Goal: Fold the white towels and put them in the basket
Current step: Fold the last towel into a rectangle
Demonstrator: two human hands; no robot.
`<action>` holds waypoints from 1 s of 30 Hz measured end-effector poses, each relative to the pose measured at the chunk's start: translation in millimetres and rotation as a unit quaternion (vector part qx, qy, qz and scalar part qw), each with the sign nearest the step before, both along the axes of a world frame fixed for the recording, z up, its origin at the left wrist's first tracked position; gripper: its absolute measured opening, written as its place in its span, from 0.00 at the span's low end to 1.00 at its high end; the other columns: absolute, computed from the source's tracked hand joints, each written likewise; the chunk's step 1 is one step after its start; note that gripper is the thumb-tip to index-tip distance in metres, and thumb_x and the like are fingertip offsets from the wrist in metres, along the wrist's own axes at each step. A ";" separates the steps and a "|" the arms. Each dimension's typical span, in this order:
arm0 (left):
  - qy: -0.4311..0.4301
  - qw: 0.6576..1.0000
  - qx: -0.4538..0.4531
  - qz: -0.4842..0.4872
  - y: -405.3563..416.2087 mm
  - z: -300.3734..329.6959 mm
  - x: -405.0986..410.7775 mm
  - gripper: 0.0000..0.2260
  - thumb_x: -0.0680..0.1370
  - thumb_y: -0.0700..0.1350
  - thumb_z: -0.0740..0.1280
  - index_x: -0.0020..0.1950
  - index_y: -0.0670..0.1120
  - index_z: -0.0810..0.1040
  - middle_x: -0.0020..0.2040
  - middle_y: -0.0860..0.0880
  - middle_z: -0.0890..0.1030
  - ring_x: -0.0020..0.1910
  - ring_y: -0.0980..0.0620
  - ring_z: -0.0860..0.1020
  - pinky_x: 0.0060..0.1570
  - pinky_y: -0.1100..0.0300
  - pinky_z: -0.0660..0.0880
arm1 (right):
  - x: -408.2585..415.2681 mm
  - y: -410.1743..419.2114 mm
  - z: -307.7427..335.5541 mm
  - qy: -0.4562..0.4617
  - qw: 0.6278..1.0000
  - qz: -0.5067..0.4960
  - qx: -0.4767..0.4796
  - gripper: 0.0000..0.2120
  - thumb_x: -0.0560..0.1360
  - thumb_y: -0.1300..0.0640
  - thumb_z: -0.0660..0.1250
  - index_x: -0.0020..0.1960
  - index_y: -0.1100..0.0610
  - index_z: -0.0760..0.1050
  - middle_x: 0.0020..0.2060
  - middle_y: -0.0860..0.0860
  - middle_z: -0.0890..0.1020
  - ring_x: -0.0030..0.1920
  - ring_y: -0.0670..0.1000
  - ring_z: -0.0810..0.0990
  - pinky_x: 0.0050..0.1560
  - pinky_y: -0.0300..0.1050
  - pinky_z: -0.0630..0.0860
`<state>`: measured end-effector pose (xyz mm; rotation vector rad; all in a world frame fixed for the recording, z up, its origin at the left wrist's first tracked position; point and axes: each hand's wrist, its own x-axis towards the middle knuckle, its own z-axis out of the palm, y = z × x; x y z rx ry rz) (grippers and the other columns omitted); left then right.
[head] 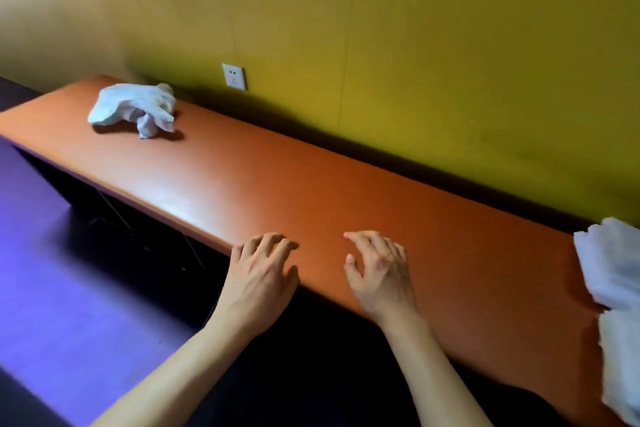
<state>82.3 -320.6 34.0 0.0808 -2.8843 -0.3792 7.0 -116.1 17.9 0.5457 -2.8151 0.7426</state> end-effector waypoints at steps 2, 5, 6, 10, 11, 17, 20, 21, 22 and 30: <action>-0.001 1.000 0.002 0.024 -27.8 -1.9 -4.3 0.16 0.76 0.52 0.65 0.64 0.54 0.77 0.63 0.53 0.77 0.63 0.46 0.74 0.60 0.49 0.70 | -14.7 -33.3 0.0 -0.004 1.000 0.025 0.003 0.19 0.75 0.54 0.66 0.65 0.49 0.78 0.59 0.48 0.80 0.58 0.54 0.77 0.62 0.52 0.69; -0.005 0.998 0.006 0.060 -69.1 -10.2 -16.0 0.15 0.76 0.50 0.69 0.62 0.53 0.78 0.62 0.51 0.78 0.62 0.44 0.75 0.61 0.48 0.70 | -36.7 -84.8 -1.7 -0.014 0.998 0.058 0.016 0.19 0.75 0.53 0.64 0.66 0.49 0.77 0.60 0.49 0.79 0.59 0.54 0.77 0.61 0.51 0.67; -0.007 0.997 0.006 0.071 -82.8 -13.5 -21.1 0.15 0.76 0.49 0.69 0.62 0.52 0.79 0.62 0.51 0.78 0.62 0.44 0.76 0.62 0.48 0.70 | -44.8 -102.0 -4.0 -0.019 0.997 0.069 0.020 0.19 0.75 0.53 0.64 0.66 0.49 0.77 0.60 0.49 0.79 0.59 0.54 0.76 0.61 0.51 0.67; -0.011 0.995 0.012 0.102 -140.6 -30.9 -50.0 0.15 0.76 0.50 0.68 0.62 0.52 0.79 0.62 0.52 0.78 0.63 0.45 0.75 0.63 0.49 0.69 | -81.6 -168.8 -18.9 -0.041 0.992 0.112 0.050 0.18 0.77 0.52 0.63 0.67 0.47 0.75 0.62 0.48 0.77 0.61 0.52 0.75 0.64 0.50 0.65; -0.016 0.994 0.009 0.106 -156.5 -36.7 -59.1 0.15 0.76 0.50 0.67 0.63 0.52 0.78 0.62 0.52 0.78 0.64 0.45 0.75 0.64 0.49 0.68 | -91.6 -185.2 -24.4 -0.048 0.989 0.124 0.061 0.19 0.78 0.52 0.62 0.68 0.47 0.74 0.62 0.47 0.77 0.62 0.52 0.74 0.64 0.49 0.65; -0.035 0.991 -0.060 0.111 -267.1 -86.7 -131.9 0.18 0.76 0.50 0.68 0.66 0.50 0.78 0.63 0.50 0.78 0.63 0.43 0.76 0.62 0.48 0.70 | -161.2 -267.3 -68.1 -0.071 0.981 0.155 0.096 0.20 0.78 0.50 0.62 0.70 0.45 0.70 0.64 0.46 0.74 0.64 0.51 0.73 0.66 0.49 0.65; -0.049 0.987 -0.096 0.122 -321.4 -111.1 -178.6 0.21 0.78 0.51 0.65 0.71 0.51 0.73 0.70 0.49 0.74 0.67 0.43 0.73 0.64 0.49 0.67 | -193.3 -296.1 -91.9 -0.060 0.980 0.149 0.114 0.23 0.79 0.49 0.61 0.74 0.44 0.66 0.68 0.45 0.72 0.68 0.49 0.69 0.70 0.48 0.62; -0.051 0.984 -0.113 0.126 -338.3 -117.6 -195.9 0.22 0.78 0.52 0.64 0.73 0.52 0.71 0.72 0.50 0.72 0.69 0.43 0.71 0.65 0.49 0.66 | -203.4 -303.7 -99.0 -0.054 0.980 0.148 0.118 0.24 0.80 0.48 0.60 0.76 0.44 0.64 0.70 0.45 0.70 0.70 0.49 0.67 0.72 0.48 0.60; -0.054 0.982 -0.123 0.133 -354.4 -122.9 -213.5 0.23 0.78 0.52 0.63 0.74 0.52 0.69 0.75 0.50 0.69 0.71 0.43 0.69 0.65 0.49 0.65 | -213.3 -310.2 -105.3 -0.051 0.980 0.146 0.122 0.26 0.80 0.46 0.59 0.77 0.43 0.61 0.73 0.45 0.68 0.72 0.48 0.65 0.74 0.48 0.59; -0.071 0.955 -0.212 0.197 -453.7 -134.9 -337.0 0.38 0.76 0.45 0.66 0.82 0.53 0.51 0.83 0.49 0.50 0.78 0.38 0.56 0.67 0.41 0.64 | -245.0 -332.7 -147.3 -0.022 0.988 0.087 0.127 0.28 0.80 0.37 0.49 0.75 0.46 0.66 0.73 0.47 0.72 0.72 0.51 0.69 0.74 0.54 0.62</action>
